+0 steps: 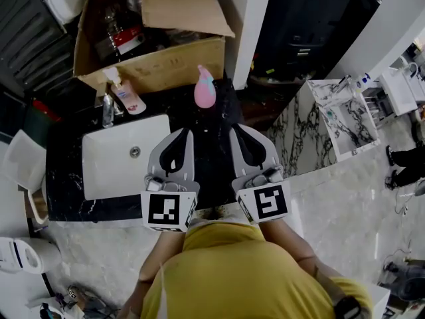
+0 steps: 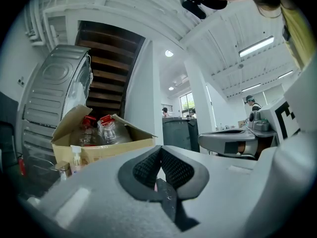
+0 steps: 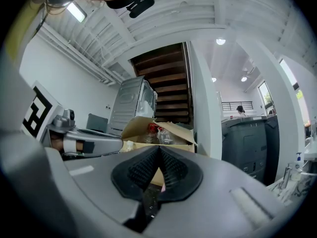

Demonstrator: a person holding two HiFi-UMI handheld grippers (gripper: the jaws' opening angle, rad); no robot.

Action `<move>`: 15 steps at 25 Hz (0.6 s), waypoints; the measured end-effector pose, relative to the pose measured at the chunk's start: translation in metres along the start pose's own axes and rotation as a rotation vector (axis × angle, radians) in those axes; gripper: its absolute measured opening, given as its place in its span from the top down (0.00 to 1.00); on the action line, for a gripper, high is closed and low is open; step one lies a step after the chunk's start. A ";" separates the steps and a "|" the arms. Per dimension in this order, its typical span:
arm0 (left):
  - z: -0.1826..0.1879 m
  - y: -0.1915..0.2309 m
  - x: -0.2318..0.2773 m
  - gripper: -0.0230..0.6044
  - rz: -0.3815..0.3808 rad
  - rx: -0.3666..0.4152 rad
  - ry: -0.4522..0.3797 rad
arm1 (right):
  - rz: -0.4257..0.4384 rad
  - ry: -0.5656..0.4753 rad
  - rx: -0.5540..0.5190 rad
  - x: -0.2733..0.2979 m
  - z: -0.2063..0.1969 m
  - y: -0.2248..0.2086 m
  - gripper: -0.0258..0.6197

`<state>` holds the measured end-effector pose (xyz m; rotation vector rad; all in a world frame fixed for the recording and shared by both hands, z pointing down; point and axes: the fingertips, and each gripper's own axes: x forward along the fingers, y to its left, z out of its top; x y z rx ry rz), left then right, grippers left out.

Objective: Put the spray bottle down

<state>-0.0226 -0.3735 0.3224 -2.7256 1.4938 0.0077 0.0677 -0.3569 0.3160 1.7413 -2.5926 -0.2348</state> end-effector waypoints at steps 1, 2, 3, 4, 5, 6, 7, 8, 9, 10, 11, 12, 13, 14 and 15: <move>0.001 -0.001 -0.001 0.97 -0.001 0.001 0.000 | -0.001 -0.001 0.001 0.000 0.000 0.000 0.96; 0.002 -0.001 -0.001 0.97 -0.001 0.002 -0.001 | -0.001 0.000 0.001 -0.001 0.000 0.000 0.96; 0.002 -0.002 -0.002 0.97 -0.002 0.003 -0.004 | -0.001 0.000 0.001 -0.002 0.000 0.000 0.96; 0.003 -0.003 -0.003 0.97 -0.002 0.005 -0.007 | 0.001 0.002 0.001 -0.003 0.000 0.000 0.96; 0.003 -0.004 -0.003 0.97 -0.003 0.007 -0.008 | 0.001 0.002 0.001 -0.003 0.000 0.001 0.96; 0.004 -0.004 -0.004 0.97 -0.004 0.007 -0.006 | 0.001 0.003 0.002 -0.004 -0.001 0.001 0.96; 0.003 -0.004 -0.004 0.97 -0.006 0.007 -0.004 | 0.000 0.003 0.003 -0.005 -0.001 0.002 0.96; 0.002 -0.004 -0.004 0.97 -0.007 0.006 -0.003 | -0.001 0.005 0.004 -0.005 -0.002 0.001 0.96; 0.000 -0.003 -0.004 0.97 -0.007 0.005 -0.003 | -0.002 0.006 0.005 -0.005 -0.002 0.001 0.96; -0.001 -0.002 -0.004 0.97 -0.006 0.005 -0.004 | -0.002 0.008 0.006 -0.005 -0.003 0.001 0.96; -0.001 -0.001 -0.004 0.97 -0.005 0.005 -0.005 | -0.002 0.009 0.006 -0.005 -0.003 0.001 0.96; -0.001 0.000 -0.004 0.97 -0.004 0.005 -0.005 | -0.002 0.010 0.007 -0.005 -0.004 0.001 0.96; 0.000 0.001 -0.004 0.97 -0.002 0.005 -0.004 | -0.003 0.011 0.007 -0.005 -0.005 0.000 0.96; 0.001 0.001 -0.004 0.97 -0.001 0.005 -0.003 | -0.004 0.012 0.008 -0.004 -0.005 0.000 0.96; 0.002 0.002 -0.004 0.97 -0.001 0.005 -0.001 | -0.005 0.013 0.010 -0.004 -0.006 -0.001 0.96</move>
